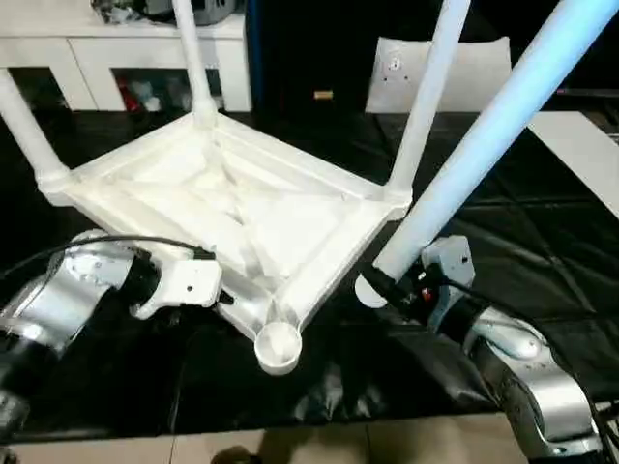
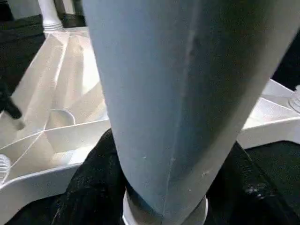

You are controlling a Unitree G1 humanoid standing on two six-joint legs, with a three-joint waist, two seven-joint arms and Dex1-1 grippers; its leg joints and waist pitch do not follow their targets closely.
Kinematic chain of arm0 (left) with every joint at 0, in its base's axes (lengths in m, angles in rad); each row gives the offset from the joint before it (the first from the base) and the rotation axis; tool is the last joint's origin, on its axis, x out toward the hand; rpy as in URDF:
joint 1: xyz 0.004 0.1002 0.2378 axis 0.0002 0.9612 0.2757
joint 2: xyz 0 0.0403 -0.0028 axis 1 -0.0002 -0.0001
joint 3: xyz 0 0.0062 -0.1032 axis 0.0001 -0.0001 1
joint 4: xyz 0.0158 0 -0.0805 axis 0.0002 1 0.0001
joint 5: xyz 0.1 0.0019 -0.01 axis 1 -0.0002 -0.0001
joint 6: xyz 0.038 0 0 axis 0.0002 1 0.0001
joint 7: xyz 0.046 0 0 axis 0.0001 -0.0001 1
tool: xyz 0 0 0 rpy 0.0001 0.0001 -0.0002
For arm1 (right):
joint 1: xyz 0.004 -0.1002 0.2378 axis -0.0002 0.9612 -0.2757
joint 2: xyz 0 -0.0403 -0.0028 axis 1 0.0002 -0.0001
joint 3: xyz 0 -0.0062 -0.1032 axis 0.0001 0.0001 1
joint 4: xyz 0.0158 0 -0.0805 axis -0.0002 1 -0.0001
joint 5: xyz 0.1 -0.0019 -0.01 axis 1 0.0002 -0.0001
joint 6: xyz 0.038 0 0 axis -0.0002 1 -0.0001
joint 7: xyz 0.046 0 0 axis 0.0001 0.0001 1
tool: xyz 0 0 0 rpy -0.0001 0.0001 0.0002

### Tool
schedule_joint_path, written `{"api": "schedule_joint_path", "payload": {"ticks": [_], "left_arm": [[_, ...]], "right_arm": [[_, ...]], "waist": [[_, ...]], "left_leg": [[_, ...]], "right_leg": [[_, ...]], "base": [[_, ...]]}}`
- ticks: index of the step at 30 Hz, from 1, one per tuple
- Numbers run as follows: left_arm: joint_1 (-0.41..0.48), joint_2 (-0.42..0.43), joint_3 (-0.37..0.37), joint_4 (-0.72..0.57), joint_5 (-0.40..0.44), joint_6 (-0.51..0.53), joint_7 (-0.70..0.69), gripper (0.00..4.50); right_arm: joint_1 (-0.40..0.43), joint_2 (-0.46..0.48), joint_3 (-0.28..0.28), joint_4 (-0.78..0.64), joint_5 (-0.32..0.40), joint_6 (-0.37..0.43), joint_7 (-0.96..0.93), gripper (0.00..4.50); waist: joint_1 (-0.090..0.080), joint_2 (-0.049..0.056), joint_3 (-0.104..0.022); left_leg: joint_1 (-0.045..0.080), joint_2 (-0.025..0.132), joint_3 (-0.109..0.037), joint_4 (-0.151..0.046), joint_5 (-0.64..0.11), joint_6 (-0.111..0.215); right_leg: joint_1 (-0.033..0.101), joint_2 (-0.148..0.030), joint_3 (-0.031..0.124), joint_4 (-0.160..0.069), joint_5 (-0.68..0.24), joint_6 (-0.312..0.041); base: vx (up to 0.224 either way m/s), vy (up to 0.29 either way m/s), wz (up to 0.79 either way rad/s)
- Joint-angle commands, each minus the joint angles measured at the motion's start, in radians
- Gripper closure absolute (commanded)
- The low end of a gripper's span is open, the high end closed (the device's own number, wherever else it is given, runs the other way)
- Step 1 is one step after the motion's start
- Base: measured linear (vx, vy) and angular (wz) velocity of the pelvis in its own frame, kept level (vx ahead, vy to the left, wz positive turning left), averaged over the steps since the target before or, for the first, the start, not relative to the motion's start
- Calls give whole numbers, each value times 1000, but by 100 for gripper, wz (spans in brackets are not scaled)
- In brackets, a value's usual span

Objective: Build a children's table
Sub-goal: Rotate table base

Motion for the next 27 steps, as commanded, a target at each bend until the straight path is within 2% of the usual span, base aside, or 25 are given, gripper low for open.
{"api": "schedule_joint_path", "payload": {"ticks": [1,7,12,18,19,23,24,26,27], "left_arm": [[-16,-11,-26,41,39,-40,3,234],[-65,-50,-58,132,85,-136,20,282],[-130,-81,-95,226,131,-255,8,314],[-187,-108,-127,283,140,-304,-63,363],[-198,-113,-133,294,143,-299,-77,379],[-221,-124,-147,325,157,-262,-107,399],[-227,-142,-134,347,136,-228,-125,407],[-225,-160,-113,350,102,-178,-133,423],[-214,-173,-90,339,72,-98,-135,423]], "right_arm": [[11,-10,6,-35,-6,-14,2,261],[16,-5,17,-41,-11,-12,1,261],[13,-9,23,-41,-14,-15,7,261],[12,-13,23,-44,-13,-15,10,261],[12,-14,24,-45,-13,-15,11,261],[13,-14,25,-45,-14,-16,14,261],[14,-14,26,-46,-15,-17,14,261],[15,-12,25,-47,-15,-18,13,261],[16,-9,25,-48,-15,-16,10,261]], "waist": [[3,16,-57],[5,15,-61],[7,12,-60],[14,14,-62],[15,13,-63],[16,12,-65],[16,15,-64],[16,13,-64],[18,17,-64]], "left_leg": [[27,59,-17,-85,-261,-46],[24,60,-17,-81,-219,-32],[24,60,-16,-81,-220,-26],[26,62,-14,-78,-202,-26],[26,63,-14,-78,-199,-27],[23,63,-13,-77,-178,-25],[26,62,-11,-75,-174,-22],[26,62,-9,-75,-176,-19],[26,64,-10,-75,-176,-19]], "right_leg": [[25,-86,49,-75,-70,-216],[29,-88,48,-69,-11,-224],[28,-88,48,-72,-15,-226],[29,-92,48,-67,16,-233],[30,-92,48,-66,21,-234],[33,-92,47,-62,55,-237],[31,-91,47,-62,68,-241],[32,-92,48,-63,69,-248],[32,-93,47,-63,63,-251]], "base": [[0,0,0],[0,0,0],[0,0,0],[0,0,0],[0,0,0],[0,0,0],[0,0,0],[0,0,0],[0,0,0]]}}
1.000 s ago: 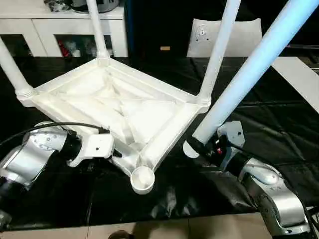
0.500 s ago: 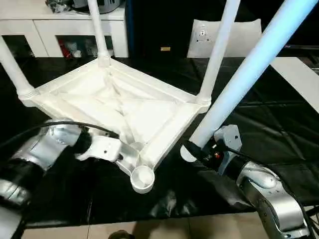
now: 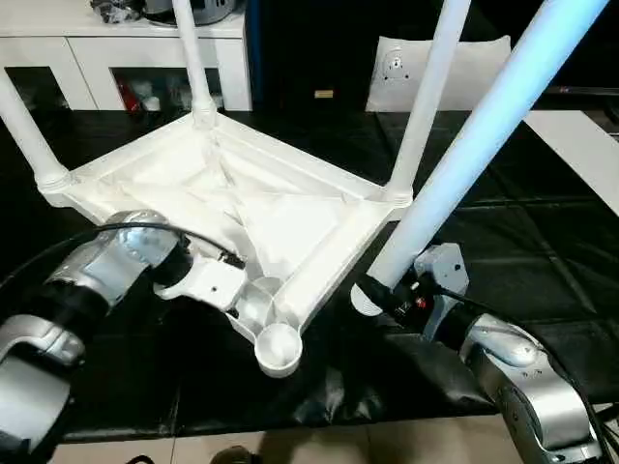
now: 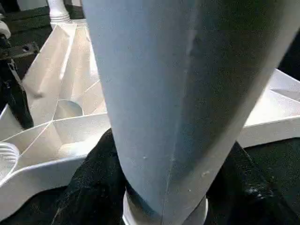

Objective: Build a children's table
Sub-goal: Rotate table base

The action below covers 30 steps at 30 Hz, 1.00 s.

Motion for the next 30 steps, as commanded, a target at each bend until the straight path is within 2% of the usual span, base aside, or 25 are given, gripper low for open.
{"api": "schedule_joint_path", "payload": {"ticks": [1,2,4,5,6,7,10,11,13,16,20,23,25,26,27,28,30], "left_arm": [[15,-19,37,9,-58,87,14,428],[21,-26,47,4,-78,89,12,431],[29,-48,72,0,-89,122,71,433],[46,-75,100,-20,-104,194,124,435],[67,-87,113,-53,-116,273,142,435],[67,-87,113,-53,-116,273,142,444],[107,-111,132,-131,-124,417,156,445],[122,-119,138,-156,-131,458,167,447],[149,-135,146,-196,-137,523,197,450],[186,-157,158,-254,-130,615,243,450],[242,-189,172,-344,-115,733,336,450],[259,-205,184,-377,-113,756,372,450],[279,-225,201,-399,-114,745,423,450],[289,-233,206,-411,-112,720,453,450],[291,-236,206,-411,-110,696,460,450],[292,-237,207,-412,-109,699,464,450],[297,-256,221,-433,-83,772,535,450]], "right_arm": [[-5,-3,-5,-29,3,-16,5,261],[-5,-2,-5,-31,3,-15,3,261],[-3,1,-6,-32,6,-12,0,261],[-3,4,-8,-32,8,-10,-2,261],[-3,5,-5,-32,7,-10,-3,261],[-3,5,-5,-32,7,-10,-3,261],[-9,6,-2,-26,5,-10,-3,261],[-11,6,-1,-24,3,-9,-4,261],[-14,7,1,-22,1,-10,-4,261],[-17,7,3,-20,0,-10,-3,261],[-19,17,-2,-24,5,2,-12,261],[-24,22,-11,-23,11,10,-23,261],[-38,40,-39,-20,36,32,-46,261],[-53,60,-69,-24,68,59,-67,261],[-60,68,-83,-26,83,71,-75,261],[-61,69,-84,-26,85,73,-76,261],[-87,86,-116,-35,133,118,-86,261]], "waist": [[5,10,-62],[6,16,-63],[3,13,-63],[2,5,-62],[3,8,-61],[4,8,-60],[-5,2,-59],[-7,3,-58],[-15,2,-57],[-14,2,-52],[-17,1,-50],[-19,1,-48],[-20,1,-47],[-21,1,-49],[-25,0,-50],[-26,2,-51],[-27,5,-53]], "left_leg": [[26,59,-19,-76,-181,-19],[26,59,-20,-75,-184,-17],[24,59,-19,-75,-186,-15],[24,59,-17,-75,-186,-11],[24,59,-17,-74,-185,-4],[23,60,-18,-74,-184,1],[19,58,-18,-75,-177,7],[18,58,-19,-75,-175,10],[20,58,-18,-74,-179,14],[22,56,-16,-75,-202,16],[25,57,-17,-78,-230,6],[24,55,-19,-81,-248,1],[24,54,-19,-81,-256,0],[26,54,-19,-80,-258,-1],[22,53,-20,-81,-251,3],[22,53,-20,-80,-247,5],[23,55,-20,-80,-229,5]], "right_leg": [[34,-91,44,-62,60,-254],[34,-92,44,-63,56,-255],[37,-92,45,-63,57,-260],[36,-91,45,-64,58,-263],[37,-94,45,-64,49,-267],[36,-94,45,-67,27,-265],[39,-92,46,-69,-3,-259],[39,-92,46,-71,-8,-257],[38,-89,46,-73,-25,-259],[32,-86,48,-82,-79,-250],[31,-86,50,-87,-144,-234],[29,-84,52,-93,-203,-211],[25,-84,53,-97,-222,-203],[25,-83,53,-97,-221,-202],[28,-83,54,-95,-208,-203],[25,-82,54,-95,-201,-201],[25,-78,53,-90,-152,-206]], "base": [[0,0,0],[0,0,0],[0,0,0],[0,0,0],[0,0,0],[0,0,0],[0,0,0],[0,0,0],[0,0,0],[0,0,0],[0,0,0],[0,0,0],[0,0,0],[0,0,0],[0,0,0],[0,0,0],[0,0,0]]}}
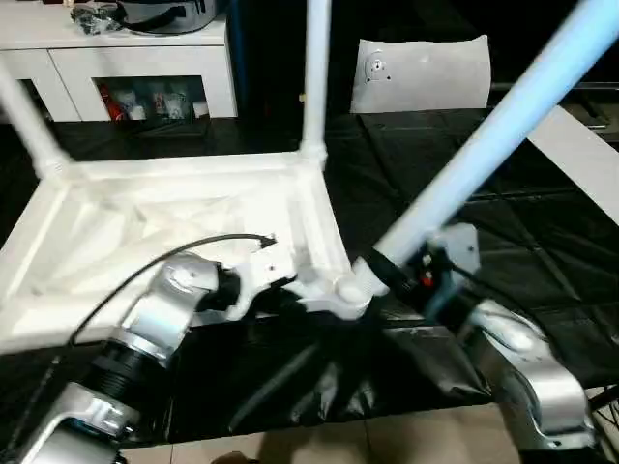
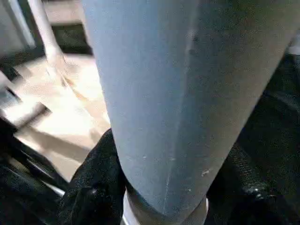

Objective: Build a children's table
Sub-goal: Rotate table base, then insert table leg to table base

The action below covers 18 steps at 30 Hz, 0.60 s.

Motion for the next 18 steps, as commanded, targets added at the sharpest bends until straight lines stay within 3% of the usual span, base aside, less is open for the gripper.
{"api": "schedule_joint_path", "payload": {"ticks": [1,6,10,13,14,15,18], "left_arm": [[19,-3,30,5,30,79,103,450],[4,-35,44,14,34,130,155,450],[-5,-32,21,42,37,-13,151,450],[-9,-23,9,47,38,-30,145,450],[-9,-26,21,49,14,-42,132,450],[-8,-31,39,54,-8,-71,123,450],[-3,-26,44,60,-23,-96,110,450]], "right_arm": [[-20,0,-43,-30,45,43,-16,261],[-55,10,-62,-10,55,43,-22,261],[-78,3,-33,16,11,-26,0,261],[-93,-8,-8,36,-19,-50,2,261],[-117,-21,10,44,-10,25,4,261],[-145,-43,30,63,2,75,41,261],[-175,-63,56,106,-8,67,92,261]], "waist": [[8,2,-53],[3,0,-54],[2,0,-54],[-1,5,-54],[1,12,-54],[0,8,-54],[1,7,-57]], "left_leg": [[14,55,-25,-79,-216,6],[9,50,-24,-76,-193,7],[8,50,-23,-75,-186,14],[10,52,-24,-78,-202,3],[12,52,-24,-78,-206,0],[12,51,-25,-78,-205,1],[10,52,-23,-74,-184,6]], "right_leg": [[23,-79,43,-90,-122,-210],[28,-80,42,-91,-95,-213],[28,-79,43,-96,-91,-204],[26,-77,42,-93,-89,-207],[25,-77,42,-93,-88,-208],[29,-75,42,-92,-78,-214],[31,-78,42,-88,-35,-227]], "base": [[0,0,0],[0,0,0],[0,0,0],[0,0,0],[0,0,0],[0,0,0],[0,0,0]]}}
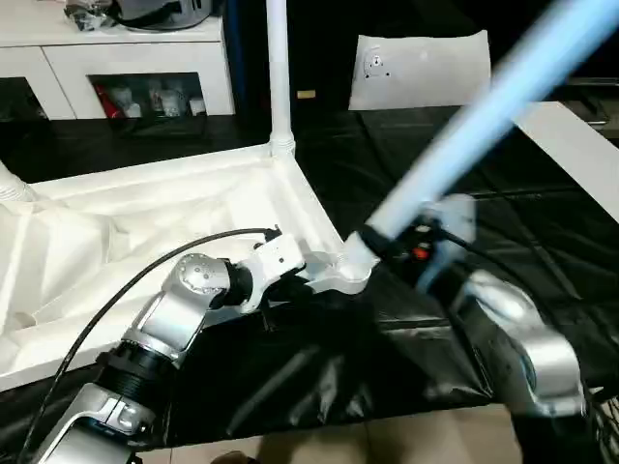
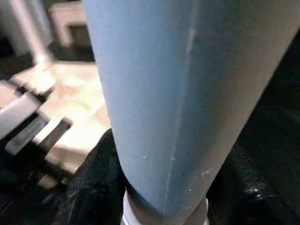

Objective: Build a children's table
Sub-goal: Insert table leg to table base

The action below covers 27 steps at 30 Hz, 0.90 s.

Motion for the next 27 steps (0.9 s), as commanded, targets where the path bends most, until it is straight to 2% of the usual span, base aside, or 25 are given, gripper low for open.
{"api": "schedule_joint_path", "payload": {"ticks": [1,3,4,5,6,9,11,12,14,15,18,20,21,22,24,27], "left_arm": [[8,15,24,14,-15,-57,-6,450],[11,16,22,21,-18,-88,-16,450],[16,16,24,19,-25,-78,-22,450],[21,19,24,16,-27,-59,-24,450],[25,23,20,15,-31,-52,-30,450],[27,29,17,22,-26,-51,-12,450],[20,14,39,31,-52,-23,-9,450],[17,9,47,33,-61,-17,-11,405],[11,8,52,44,-64,-21,-13,394],[10,9,53,49,-64,-23,-13,394],[8,13,59,58,-61,-37,2,351],[9,22,54,54,-69,-36,-20,351],[9,28,51,54,-67,-37,-26,349],[9,36,46,57,-65,-40,-35,349],[7,41,41,64,-63,-43,-40,349],[1,49,27,77,-51,-43,-44,349]], "right_arm": [[-21,-4,10,35,-8,1,31,261],[-31,-2,11,51,-9,-1,36,261],[-40,-4,20,63,-14,-6,50,261],[-47,-8,31,71,-21,-10,64,261],[-55,-16,48,79,-29,-18,79,261],[-64,-24,60,85,-30,-21,90,261],[-67,-25,62,89,-29,-21,93,261],[-68,-25,62,90,-30,-19,94,261],[-69,-22,62,102,-49,-46,83,261],[-67,-19,59,103,-46,-39,82,261],[-57,0,40,97,-37,-55,68,261],[-52,22,20,99,-35,-102,45,261],[-52,26,14,95,-31,-92,37,261],[-54,28,9,92,-35,-87,25,261],[-60,19,13,97,-46,-114,34,261],[-63,16,-1,91,-24,-88,43,261]], "waist": [[8,0,-59],[10,2,-60],[9,-9,-62],[9,-10,-63],[10,-4,-61],[10,-3,-59],[9,-4,-59],[10,-13,-57],[10,-9,-57],[11,-4,-57],[13,-6,-59],[14,-5,-59],[16,-4,-60],[18,3,-61],[19,0,-63],[20,-1,-63]], "left_leg": [[11,51,-22,-68,-164,14],[10,51,-21,-67,-139,24],[11,52,-19,-66,-128,30],[10,52,-20,-65,-121,34],[9,52,-20,-65,-113,39],[11,54,-19,-67,-125,39],[11,54,-19,-67,-131,36],[12,54,-18,-68,-133,37],[12,53,-17,-67,-139,33],[14,54,-18,-67,-145,27],[12,55,-19,-68,-133,32],[13,56,-19,-68,-131,31],[13,55,-18,-67,-129,32],[13,55,-20,-67,-121,32],[14,55,-19,-67,-110,31],[12,54,-18,-65,-107,37]], "right_leg": [[34,-80,44,-79,-10,-228],[35,-80,42,-77,27,-234],[37,-79,42,-75,44,-236],[38,-80,41,-72,50,-240],[37,-81,40,-72,45,-242],[35,-82,40,-75,20,-239],[35,-82,40,-76,9,-238],[35,-83,40,-75,-10,-238],[32,-83,40,-80,-40,-236],[31,-83,40,-80,-46,-239],[32,-82,40,-76,-9,-236],[31,-83,40,-75,1,-234],[31,-83,41,-75,8,-234],[31,-83,41,-73,21,-233],[31,-80,39,-70,50,-235],[34,-80,39,-68,80,-238]], "base": [[0,0,0],[0,0,0],[0,0,0],[0,0,0],[0,0,0],[0,0,0],[0,0,0],[0,0,0],[0,0,0],[0,0,0],[0,0,0],[0,0,0],[0,0,0],[0,0,0],[0,0,0],[0,0,0]]}}
